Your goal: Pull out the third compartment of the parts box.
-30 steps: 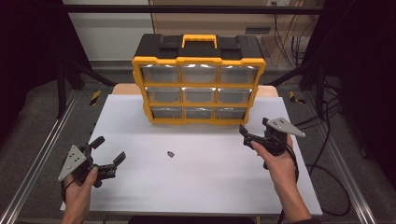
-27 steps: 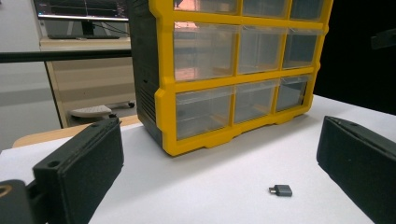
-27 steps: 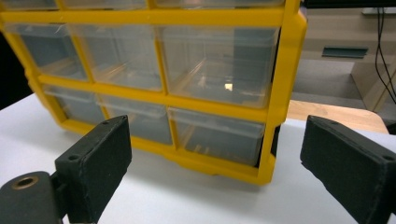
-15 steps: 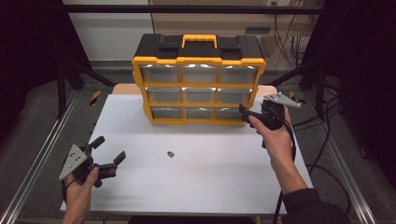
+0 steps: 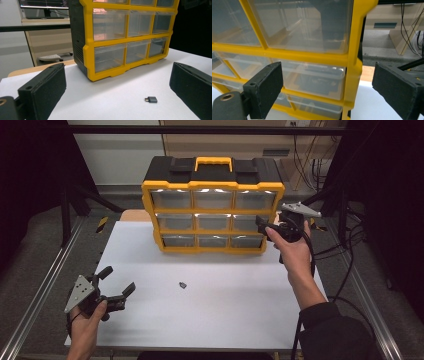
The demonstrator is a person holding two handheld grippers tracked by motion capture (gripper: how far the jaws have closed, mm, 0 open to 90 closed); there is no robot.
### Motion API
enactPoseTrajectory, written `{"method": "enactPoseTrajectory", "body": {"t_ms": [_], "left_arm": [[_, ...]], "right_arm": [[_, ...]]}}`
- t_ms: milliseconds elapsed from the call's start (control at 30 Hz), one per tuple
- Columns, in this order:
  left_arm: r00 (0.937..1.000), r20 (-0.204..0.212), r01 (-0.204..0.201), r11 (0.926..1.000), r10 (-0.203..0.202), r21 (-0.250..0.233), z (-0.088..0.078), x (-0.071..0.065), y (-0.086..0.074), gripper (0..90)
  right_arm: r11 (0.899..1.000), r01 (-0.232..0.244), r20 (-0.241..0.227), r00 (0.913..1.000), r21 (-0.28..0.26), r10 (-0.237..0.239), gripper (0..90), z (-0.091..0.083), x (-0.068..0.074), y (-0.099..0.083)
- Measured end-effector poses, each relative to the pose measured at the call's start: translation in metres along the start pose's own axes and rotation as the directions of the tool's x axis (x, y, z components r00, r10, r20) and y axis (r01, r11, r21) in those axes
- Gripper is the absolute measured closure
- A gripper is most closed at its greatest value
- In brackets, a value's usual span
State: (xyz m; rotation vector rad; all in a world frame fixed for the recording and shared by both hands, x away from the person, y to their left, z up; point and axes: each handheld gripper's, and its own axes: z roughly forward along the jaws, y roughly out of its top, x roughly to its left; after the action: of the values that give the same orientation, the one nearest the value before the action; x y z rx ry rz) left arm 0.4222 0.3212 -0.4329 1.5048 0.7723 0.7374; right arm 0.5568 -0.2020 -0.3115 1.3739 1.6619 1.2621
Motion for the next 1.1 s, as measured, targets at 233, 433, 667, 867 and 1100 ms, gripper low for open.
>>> {"method": "enactPoseTrajectory", "body": {"t_ms": [233,433,667,867,1100], "left_arm": [[1.0,-0.002,-0.007,1.0,0.007,0.003,0.0,-0.001,0.0,0.5],[0.9999,-0.003,-0.014,0.9999,0.014,0.006,0.0,-0.001,0.0,0.6],[0.9997,-0.004,-0.022,0.9997,0.022,0.01,0.0,-0.002,0.0,0.6],[0.9994,-0.004,-0.034,0.9993,0.034,0.016,0.001,-0.003,0.0,0.7],[0.9993,-0.005,-0.038,0.9991,0.038,0.019,0.001,-0.003,0.0,0.8]], "right_arm": [[0.996,0.088,0.048,0.9951,-0.029,-0.087,10.8,0.001,0.003,0.019],[0.95,0.312,0.17,0.938,-0.033,-0.302,13.0,-0.002,0.014,0.028],[0.826,0.564,0.303,0.7874,-0.001,-0.537,17.4,-0.007,0.028,0.028],[0.651,0.756,0.375,0.5875,0.061,-0.717,28.2,-0.007,0.044,0.021],[0.468,0.875,0.438,0.3769,0.119,-0.816,45.4,-0.002,0.056,0.013]]}}
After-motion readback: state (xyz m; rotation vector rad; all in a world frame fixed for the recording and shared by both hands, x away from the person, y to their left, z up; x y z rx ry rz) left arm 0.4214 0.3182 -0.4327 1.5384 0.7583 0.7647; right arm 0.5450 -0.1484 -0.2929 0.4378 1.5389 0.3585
